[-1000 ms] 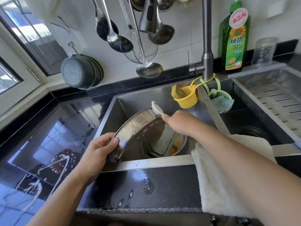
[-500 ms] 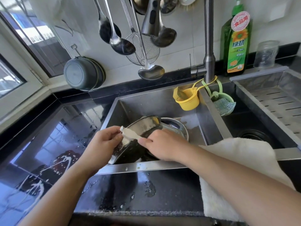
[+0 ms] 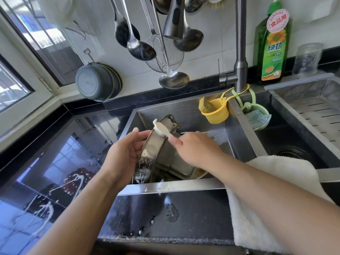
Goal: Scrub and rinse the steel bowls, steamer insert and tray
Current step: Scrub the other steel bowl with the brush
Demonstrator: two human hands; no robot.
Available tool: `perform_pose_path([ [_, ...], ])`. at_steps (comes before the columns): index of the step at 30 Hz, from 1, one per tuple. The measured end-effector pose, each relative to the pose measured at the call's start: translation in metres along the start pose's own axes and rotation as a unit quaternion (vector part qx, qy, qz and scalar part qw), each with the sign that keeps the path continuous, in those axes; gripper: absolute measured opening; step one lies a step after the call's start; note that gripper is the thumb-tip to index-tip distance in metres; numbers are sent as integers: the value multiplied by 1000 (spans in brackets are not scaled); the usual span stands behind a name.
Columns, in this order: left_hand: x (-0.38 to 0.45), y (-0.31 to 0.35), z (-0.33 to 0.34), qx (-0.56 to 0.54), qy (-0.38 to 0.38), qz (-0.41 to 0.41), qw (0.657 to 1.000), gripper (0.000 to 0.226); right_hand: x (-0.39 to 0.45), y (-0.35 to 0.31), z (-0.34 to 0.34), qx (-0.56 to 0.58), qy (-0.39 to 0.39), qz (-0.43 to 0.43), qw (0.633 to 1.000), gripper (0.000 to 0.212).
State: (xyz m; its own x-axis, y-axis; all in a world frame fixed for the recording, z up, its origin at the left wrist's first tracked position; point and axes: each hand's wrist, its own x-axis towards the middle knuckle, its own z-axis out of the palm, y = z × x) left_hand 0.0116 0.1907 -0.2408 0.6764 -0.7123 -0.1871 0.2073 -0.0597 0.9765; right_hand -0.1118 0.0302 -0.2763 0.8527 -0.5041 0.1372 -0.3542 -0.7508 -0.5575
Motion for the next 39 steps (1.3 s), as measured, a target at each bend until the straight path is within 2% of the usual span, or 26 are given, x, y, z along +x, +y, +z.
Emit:
perform_pose_path([
  [4,1,3,-1,-2,24,-15,1000,59,-18,-18,24,-66,-109,-81,989,57],
  [6,-1,4,-1,10,32,-3,999,58,-15,-15,24,-88,-103,-75,988,53],
  [9,-5,12,5,31,70,58,995,50,-9,-8,17,-87,-50,-49,994,56],
  [11,-3,17,13,102,104,89,985,45,-7,-4,17,-79,-56,-30,995,58],
  [13,1,17,21,192,123,107,968,41,-6,0,19,-80,-93,-14,992,62],
  [15,8,14,24,245,116,110,956,35,-5,6,19,-89,-110,-4,990,61],
  [17,14,12,22,323,102,140,930,23,1,16,12,-89,-111,11,990,51],
  [19,19,10,19,424,90,164,886,27,9,28,-5,-68,-91,31,993,47],
  [21,29,4,16,511,55,171,841,32,15,45,-27,29,-32,93,995,58],
  [23,45,-6,19,600,-43,153,784,28,18,64,-43,101,31,122,987,61],
  [25,62,-20,29,674,-170,132,707,30,18,78,-46,126,43,136,982,59],
  [27,81,-38,39,737,-272,104,611,47,19,85,-42,139,31,146,979,58],
  [29,103,-61,39,803,-326,73,493,60,21,87,-36,141,14,155,978,58],
  [31,118,-81,30,865,-354,83,345,60,23,86,-34,141,7,157,978,59],
  [32,124,-89,26,882,-362,99,285,55,24,87,-34,142,9,155,978,60],
  [33,126,-94,23,888,-369,118,247,48,25,87,-34,143,8,155,978,61],
  [35,129,-98,20,881,-387,170,211,34,26,86,-32,143,5,152,978,62],
  [37,130,-96,20,869,-402,210,197,28,26,85,-31,132,8,149,980,62],
  [38,131,-90,19,865,-400,213,214,26,25,84,-32,127,13,148,981,62],
  [39,131,-82,18,859,-393,210,251,24,25,83,-33,124,19,146,981,61],
])
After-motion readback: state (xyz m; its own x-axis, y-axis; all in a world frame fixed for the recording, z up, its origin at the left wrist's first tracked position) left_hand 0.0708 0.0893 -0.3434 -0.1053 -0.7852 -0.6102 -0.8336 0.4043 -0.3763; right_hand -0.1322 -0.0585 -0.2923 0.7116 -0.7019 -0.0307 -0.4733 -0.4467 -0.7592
